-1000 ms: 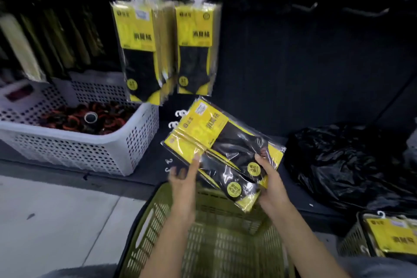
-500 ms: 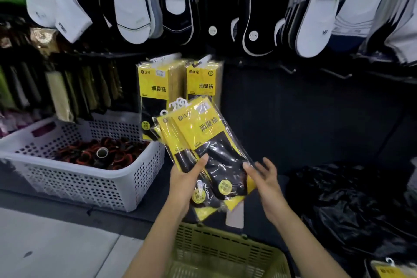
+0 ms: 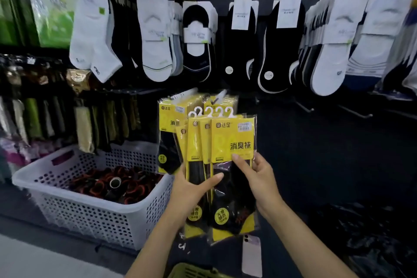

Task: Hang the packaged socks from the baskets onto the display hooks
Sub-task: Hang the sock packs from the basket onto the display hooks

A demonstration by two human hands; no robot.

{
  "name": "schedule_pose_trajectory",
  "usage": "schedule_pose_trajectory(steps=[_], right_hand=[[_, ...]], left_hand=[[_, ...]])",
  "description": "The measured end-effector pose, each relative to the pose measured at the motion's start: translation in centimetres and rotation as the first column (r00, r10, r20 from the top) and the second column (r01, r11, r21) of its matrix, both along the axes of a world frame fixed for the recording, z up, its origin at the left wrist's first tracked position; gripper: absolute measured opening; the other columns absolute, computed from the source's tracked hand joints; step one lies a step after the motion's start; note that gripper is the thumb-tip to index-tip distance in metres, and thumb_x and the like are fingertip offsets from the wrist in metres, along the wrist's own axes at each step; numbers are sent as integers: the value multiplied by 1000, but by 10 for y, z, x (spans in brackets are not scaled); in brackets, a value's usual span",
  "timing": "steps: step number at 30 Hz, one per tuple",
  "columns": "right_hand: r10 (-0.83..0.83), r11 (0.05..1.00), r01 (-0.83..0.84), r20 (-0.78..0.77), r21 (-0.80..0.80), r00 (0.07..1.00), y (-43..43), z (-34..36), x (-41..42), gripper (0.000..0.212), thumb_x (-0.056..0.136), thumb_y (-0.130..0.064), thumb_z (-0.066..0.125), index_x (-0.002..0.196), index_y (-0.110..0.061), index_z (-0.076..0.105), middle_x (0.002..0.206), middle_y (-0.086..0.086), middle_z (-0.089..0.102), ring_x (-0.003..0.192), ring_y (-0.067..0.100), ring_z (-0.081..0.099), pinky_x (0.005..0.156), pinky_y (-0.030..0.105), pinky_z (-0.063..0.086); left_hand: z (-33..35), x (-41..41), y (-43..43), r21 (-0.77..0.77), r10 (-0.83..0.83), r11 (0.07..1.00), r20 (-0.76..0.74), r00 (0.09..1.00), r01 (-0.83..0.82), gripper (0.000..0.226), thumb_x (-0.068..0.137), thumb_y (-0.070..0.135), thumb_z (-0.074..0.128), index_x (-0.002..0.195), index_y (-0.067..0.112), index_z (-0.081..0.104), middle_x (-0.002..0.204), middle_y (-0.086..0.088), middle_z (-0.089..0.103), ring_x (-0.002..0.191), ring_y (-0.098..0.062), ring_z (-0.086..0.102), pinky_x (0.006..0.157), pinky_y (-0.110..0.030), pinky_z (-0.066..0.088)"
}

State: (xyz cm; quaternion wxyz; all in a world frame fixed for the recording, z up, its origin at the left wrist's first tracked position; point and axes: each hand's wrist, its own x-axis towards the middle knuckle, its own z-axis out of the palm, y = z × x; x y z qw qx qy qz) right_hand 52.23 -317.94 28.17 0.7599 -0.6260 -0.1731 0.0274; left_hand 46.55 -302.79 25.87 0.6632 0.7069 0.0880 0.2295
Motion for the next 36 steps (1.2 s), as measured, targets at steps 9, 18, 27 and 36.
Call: schedule_pose_trajectory(steps=[9,18,27,36], right_hand=[[71,995,-75,-58,-59,996,19,-2,25,29,80,-32,68,106,-19,68,102,2,74,96,18,71,87,36,53],[-85,995,85,10,-60,996,42,20,83,14,94,-19,55,102,-22,66,100,-3,73,94,9,68,81,24,52],[-175,977,165,-67,-139,982,89,12,139,16,94,-22,57,106,-13,63,109,7,67,96,18,62,90,32,48],[-353,932,300,-325,-202,877,77,-10,154,36,84,-33,70,106,-5,63,113,9,61,107,26,54,96,39,46]], left_hand=[[0,11,42,27,63,998,18,998,-64,86,65,72,56,134,22,48,131,5,56,124,-16,50,106,-40,39],[32,16,104,81,279,952,170,945,-296,14,79,46,62,84,46,48,70,35,60,67,27,50,65,-6,35],[34,21,132,98,293,944,187,938,-314,14,78,49,60,90,45,54,91,25,62,84,17,53,73,-10,35],[30,25,119,40,250,964,186,950,-262,26,72,55,60,93,40,63,88,20,69,87,9,59,72,-12,38]])
